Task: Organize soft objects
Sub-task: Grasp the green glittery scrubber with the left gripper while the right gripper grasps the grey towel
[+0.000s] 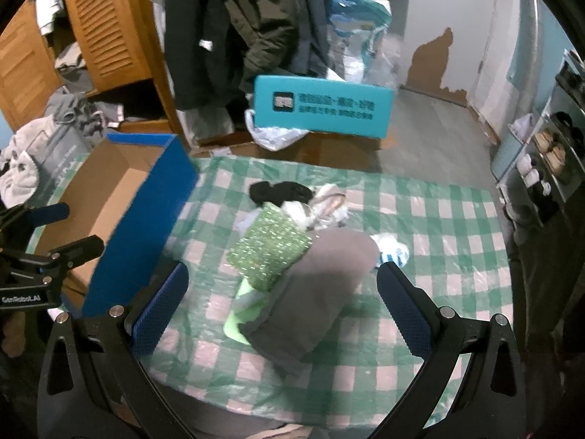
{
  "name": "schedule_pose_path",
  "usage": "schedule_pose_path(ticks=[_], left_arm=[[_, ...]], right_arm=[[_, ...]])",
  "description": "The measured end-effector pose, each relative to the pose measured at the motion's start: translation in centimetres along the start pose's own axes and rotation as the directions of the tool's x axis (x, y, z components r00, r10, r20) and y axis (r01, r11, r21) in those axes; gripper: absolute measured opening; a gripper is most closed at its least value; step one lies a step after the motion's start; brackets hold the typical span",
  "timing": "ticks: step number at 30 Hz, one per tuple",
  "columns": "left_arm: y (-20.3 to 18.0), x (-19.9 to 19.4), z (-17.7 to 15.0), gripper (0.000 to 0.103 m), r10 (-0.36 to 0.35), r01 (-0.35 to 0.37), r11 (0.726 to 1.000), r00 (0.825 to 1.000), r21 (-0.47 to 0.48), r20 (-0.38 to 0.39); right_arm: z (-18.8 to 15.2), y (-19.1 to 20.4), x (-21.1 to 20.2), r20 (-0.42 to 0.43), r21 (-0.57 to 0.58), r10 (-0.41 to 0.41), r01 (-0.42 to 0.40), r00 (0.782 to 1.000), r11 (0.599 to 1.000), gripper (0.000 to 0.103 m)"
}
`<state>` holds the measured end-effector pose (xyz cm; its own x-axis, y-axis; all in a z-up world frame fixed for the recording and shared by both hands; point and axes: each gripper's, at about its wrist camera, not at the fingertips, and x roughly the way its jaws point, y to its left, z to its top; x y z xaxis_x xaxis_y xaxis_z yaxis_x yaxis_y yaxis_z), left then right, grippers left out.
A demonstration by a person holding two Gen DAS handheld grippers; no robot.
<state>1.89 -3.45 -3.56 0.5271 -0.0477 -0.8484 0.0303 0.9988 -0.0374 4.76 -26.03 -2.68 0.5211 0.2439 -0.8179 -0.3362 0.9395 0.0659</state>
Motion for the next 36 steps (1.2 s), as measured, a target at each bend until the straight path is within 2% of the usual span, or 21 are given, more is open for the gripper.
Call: schedule_pose_path(ticks=[7, 13, 22, 36], left_arm=[[-2.9, 3.2, 0.8, 0.091, -0.015, 0.018, 0.999, 0.997, 0.041, -0.075], [-5.0, 5.9, 1.4, 0.091, -0.034, 0.041, 0.997, 0.992, 0.058, -0.121], [-6.4, 9.8, 1.8, 0.091, -0.015, 0.032, 0.995, 0.985, 0.096, -0.173], [-6.9, 12.9, 1.2, 0.091, 0.012, 0.014, 0.991, 0.98, 0.133, -0.197]], right_arm=[[-1.2, -3.0, 3.2, -0.083, 0.063, -0.045, 0.051, 0.995, 0.997, 0.101], [-2.4, -5.4, 6.0, -0.155, 0.158, -0.019, 0.044, 0.988, 0.986, 0.101], [-3.2, -5.8, 10.0, -0.23, 0.204, 0.035, 0.013, 0.973, 0.979, 0.101], [-5.0, -6.5, 15.3, -0.335, 0.255, 0.053, 0.037, 0.941, 0.966, 0.101]])
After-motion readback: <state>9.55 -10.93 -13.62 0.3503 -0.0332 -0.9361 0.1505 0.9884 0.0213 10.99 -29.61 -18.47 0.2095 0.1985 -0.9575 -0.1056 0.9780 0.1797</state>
